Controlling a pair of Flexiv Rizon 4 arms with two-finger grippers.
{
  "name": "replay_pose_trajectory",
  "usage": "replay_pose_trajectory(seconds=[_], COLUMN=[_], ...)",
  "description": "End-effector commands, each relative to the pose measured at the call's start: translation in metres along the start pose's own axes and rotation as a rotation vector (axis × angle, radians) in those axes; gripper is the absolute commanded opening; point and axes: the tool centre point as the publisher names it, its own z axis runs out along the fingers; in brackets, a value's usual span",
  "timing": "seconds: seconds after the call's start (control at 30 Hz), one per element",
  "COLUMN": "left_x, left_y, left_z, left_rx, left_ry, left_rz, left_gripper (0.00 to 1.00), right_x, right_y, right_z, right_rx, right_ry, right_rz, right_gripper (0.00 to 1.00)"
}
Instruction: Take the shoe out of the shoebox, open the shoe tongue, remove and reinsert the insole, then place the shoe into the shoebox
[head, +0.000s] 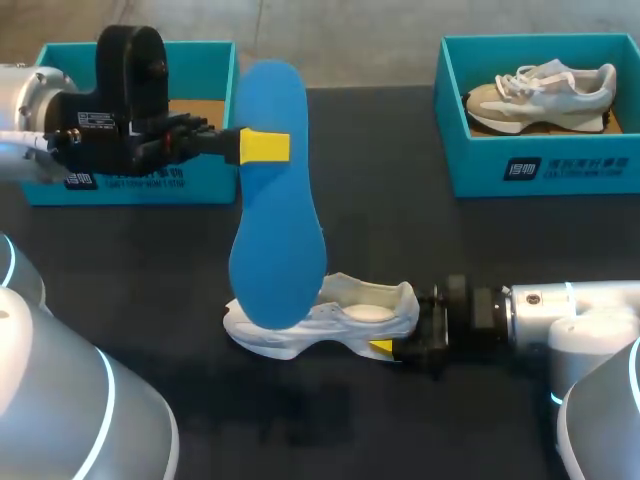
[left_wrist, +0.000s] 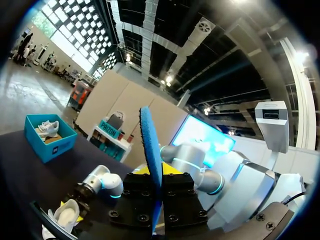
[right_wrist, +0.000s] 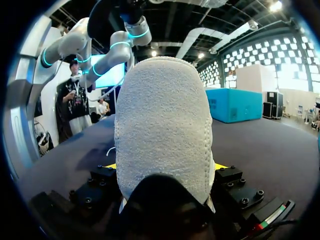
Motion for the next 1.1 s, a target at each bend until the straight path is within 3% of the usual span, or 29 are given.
replay_pose_trajectory(seconds=[0.03, 0.37, 0.73, 0.87, 1.1], left_x=[-0.001, -0.001, -0.001, -0.001, -0.001], left_y=[0.0, 0.0, 0.0, 0.0, 0.0], left_z=[0.001, 0.001, 0.001, 0.001, 0.001], left_rx=[0.001, 0.001, 0.001, 0.001, 0.001], left_ry=[0.002, 0.002, 0.002, 0.002, 0.002], left_rz=[0.001, 0.001, 0.001, 0.001, 0.001], left_gripper=[0.0, 0.0, 0.0, 0.0, 0.0], right_x=[0.004, 0.006, 0.002, 0.003, 0.001], right_y=[0.0, 0.004, -0.004, 0.002, 0.026], right_z=[-0.001, -0.011, -0.047, -0.063, -0.09], right_rx=[0.002, 0.01, 0.04, 0.105, 0.304], right_ry=[-0.002, -0.005, -0.04, -0.048, -0.055], right_rz=[0.001, -0.017, -0.015, -0.004, 0.008], right_gripper=[1.0, 1.0, 1.0, 1.0, 1.0])
